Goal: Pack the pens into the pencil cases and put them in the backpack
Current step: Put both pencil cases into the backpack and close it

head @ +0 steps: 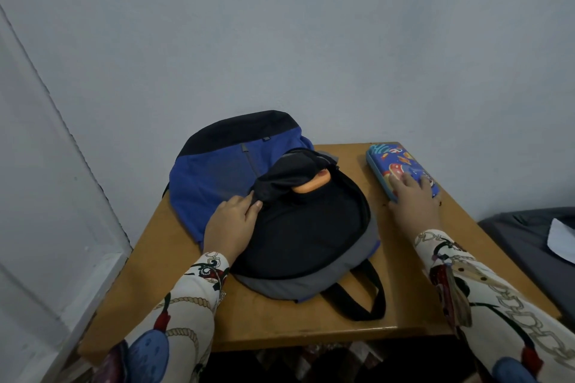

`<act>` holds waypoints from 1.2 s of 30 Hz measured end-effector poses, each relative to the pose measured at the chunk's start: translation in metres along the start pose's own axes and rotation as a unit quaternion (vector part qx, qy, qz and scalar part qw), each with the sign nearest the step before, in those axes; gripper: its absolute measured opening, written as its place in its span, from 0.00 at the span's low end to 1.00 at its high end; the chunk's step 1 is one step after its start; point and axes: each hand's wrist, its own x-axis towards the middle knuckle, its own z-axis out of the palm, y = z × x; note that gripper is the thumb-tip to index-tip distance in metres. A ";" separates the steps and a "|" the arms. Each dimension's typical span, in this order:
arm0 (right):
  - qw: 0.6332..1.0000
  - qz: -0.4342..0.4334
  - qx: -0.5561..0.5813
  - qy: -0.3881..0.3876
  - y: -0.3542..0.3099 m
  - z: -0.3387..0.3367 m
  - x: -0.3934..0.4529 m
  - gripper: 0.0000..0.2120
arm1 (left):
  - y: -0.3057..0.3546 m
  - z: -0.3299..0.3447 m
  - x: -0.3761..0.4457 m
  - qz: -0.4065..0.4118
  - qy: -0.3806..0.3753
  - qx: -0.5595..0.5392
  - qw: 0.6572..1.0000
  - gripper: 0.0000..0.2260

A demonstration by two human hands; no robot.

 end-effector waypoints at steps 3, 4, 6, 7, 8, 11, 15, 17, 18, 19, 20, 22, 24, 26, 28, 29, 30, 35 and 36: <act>1.000 -0.005 0.013 0.014 -0.004 0.003 -0.011 0.28 | 0.000 0.000 0.000 0.004 0.003 0.001 1.000 0.18; 1.000 -0.009 0.017 0.017 -0.005 0.004 -0.016 0.28 | 0.000 0.000 0.000 0.004 0.004 0.000 1.000 0.18; 0.999 -0.018 0.018 0.021 -0.007 0.004 -0.025 0.28 | 0.000 0.001 -0.001 0.004 0.005 -0.003 1.000 0.18; 0.999 -0.022 0.014 0.024 -0.008 0.004 -0.030 0.28 | -0.001 0.001 -0.001 0.005 0.005 -0.003 1.000 0.18; 0.999 -0.026 0.011 0.032 -0.008 0.003 -0.034 0.28 | -0.001 0.001 -0.001 0.005 0.005 -0.003 1.000 0.18; 0.997 -0.022 0.022 0.069 -0.010 -0.002 -0.037 0.28 | -0.002 0.000 -0.002 0.007 0.006 -0.005 1.000 0.18; 0.996 0.072 0.053 -0.003 -0.004 -0.014 -0.018 0.39 | -0.001 -0.001 -0.004 0.008 -0.003 -0.011 1.000 0.19; 0.989 0.098 0.094 -0.054 0.001 -0.012 -0.009 0.44 | -0.001 -0.002 -0.005 0.009 -0.009 -0.014 1.000 0.19; 0.986 0.101 0.113 -0.068 0.002 -0.011 -0.007 0.45 | -0.001 -0.003 -0.006 0.013 -0.006 -0.019 1.000 0.20; 0.984 0.102 0.125 -0.075 0.003 -0.009 -0.007 0.45 | 0.000 -0.005 -0.008 0.017 0.001 -0.028 0.999 0.19; 0.983 0.100 0.133 -0.073 0.002 -0.008 -0.007 0.44 | 0.002 -0.006 -0.009 0.018 0.011 -0.041 0.999 0.18; 0.983 0.097 0.146 -0.057 0.000 -0.009 -0.010 0.42 | 0.005 -0.010 -0.013 0.020 0.031 -0.057 0.998 0.13; 0.978 0.105 0.178 -0.034 -0.002 -0.010 -0.011 0.39 | 0.006 -0.010 -0.014 0.030 0.041 -0.043 0.998 0.07; 0.968 0.113 0.222 -0.012 -0.001 -0.008 -0.011 0.37 | 0.005 -0.010 -0.014 0.041 0.041 -0.029 0.998 0.05; 0.958 0.116 0.262 -0.001 -0.002 -0.008 -0.014 0.38 | 0.003 -0.011 -0.012 0.045 0.039 -0.030 0.998 0.04; 0.954 0.116 0.275 0.003 -0.002 -0.009 -0.016 0.38 | 0.004 -0.013 -0.010 0.037 0.036 -0.034 0.998 0.03; 0.952 0.111 0.285 0.010 -0.004 -0.011 -0.019 0.38 | 0.004 -0.017 -0.007 0.024 0.034 -0.044 0.998 0.02; 0.942 0.058 0.324 0.064 -0.019 -0.032 -0.033 0.36 | 0.008 -0.036 0.016 -0.022 0.054 -0.121 0.991 0.08; 0.940 0.039 0.333 0.070 -0.023 -0.037 -0.036 0.36 | 0.009 -0.041 0.022 -0.029 0.051 -0.130 0.990 0.08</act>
